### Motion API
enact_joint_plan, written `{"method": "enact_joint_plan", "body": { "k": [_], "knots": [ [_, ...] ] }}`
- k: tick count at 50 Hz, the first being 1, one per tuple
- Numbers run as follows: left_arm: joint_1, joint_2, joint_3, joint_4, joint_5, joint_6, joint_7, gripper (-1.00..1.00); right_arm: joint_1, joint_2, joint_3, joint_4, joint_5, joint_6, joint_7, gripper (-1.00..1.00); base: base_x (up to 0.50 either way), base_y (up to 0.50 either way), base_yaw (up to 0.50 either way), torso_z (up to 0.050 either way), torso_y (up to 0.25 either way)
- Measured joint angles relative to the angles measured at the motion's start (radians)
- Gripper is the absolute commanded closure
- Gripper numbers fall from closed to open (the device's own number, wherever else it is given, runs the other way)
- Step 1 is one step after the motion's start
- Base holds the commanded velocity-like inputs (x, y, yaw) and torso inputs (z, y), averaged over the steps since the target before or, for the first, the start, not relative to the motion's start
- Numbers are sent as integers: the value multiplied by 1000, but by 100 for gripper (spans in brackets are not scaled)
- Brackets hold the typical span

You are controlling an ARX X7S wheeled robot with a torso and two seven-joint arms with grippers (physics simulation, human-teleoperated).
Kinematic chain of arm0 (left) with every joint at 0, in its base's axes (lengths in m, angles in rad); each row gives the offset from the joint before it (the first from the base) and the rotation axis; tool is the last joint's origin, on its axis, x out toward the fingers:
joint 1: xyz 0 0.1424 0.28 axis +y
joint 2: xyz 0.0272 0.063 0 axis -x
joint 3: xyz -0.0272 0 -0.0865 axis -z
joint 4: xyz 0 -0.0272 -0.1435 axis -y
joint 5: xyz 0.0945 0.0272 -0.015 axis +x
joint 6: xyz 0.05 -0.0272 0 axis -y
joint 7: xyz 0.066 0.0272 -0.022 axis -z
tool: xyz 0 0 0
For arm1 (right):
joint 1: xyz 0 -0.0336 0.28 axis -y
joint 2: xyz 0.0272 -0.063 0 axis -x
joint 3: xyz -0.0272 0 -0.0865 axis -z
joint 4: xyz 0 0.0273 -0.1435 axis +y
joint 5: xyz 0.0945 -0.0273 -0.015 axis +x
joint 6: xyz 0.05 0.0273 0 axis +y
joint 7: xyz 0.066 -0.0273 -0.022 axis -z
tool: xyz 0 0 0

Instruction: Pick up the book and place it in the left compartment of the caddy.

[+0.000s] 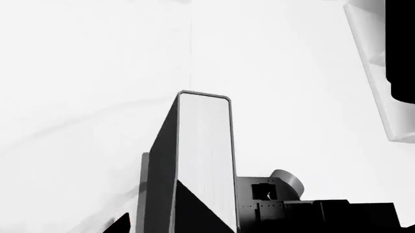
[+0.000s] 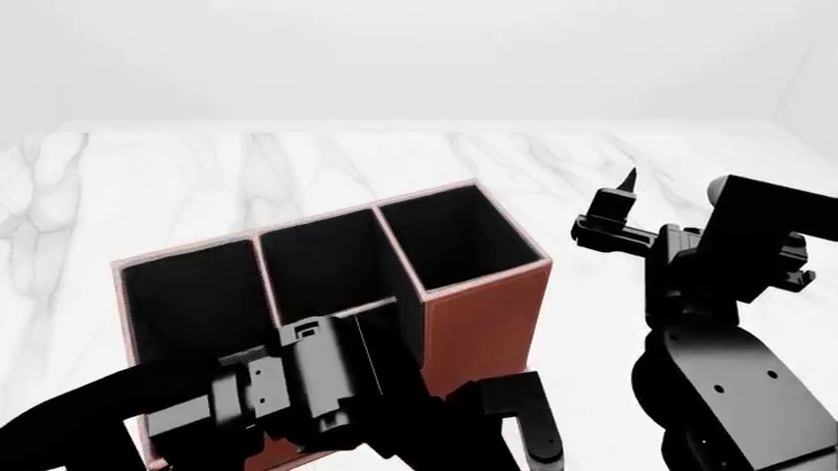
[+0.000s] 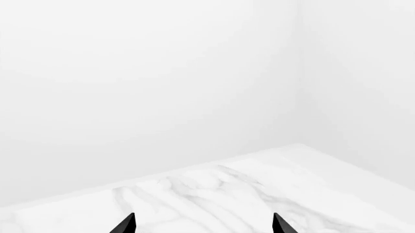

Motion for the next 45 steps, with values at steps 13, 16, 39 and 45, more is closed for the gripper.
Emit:
{"method": "enact_joint_plan", "body": {
  "k": [13,16,39,45],
  "knots": [
    [15,10,14,-37,11,13,18,-100,-4,2,-2,5,4,-9,3,-100,0,0,0,0,0],
    [17,9,13,-40,11,14,14,100,-4,3,-3,7,4,-11,4,-100,0,0,0,0,0],
    [-18,-9,-48,-30,-74,-149,-176,100,8,8,-5,1,18,-2,17,-100,0,0,0,0,0],
    [-34,-69,-91,50,-176,-252,-313,100,14,9,-3,0,21,0,22,-100,0,0,0,0,0]
  ]
}}
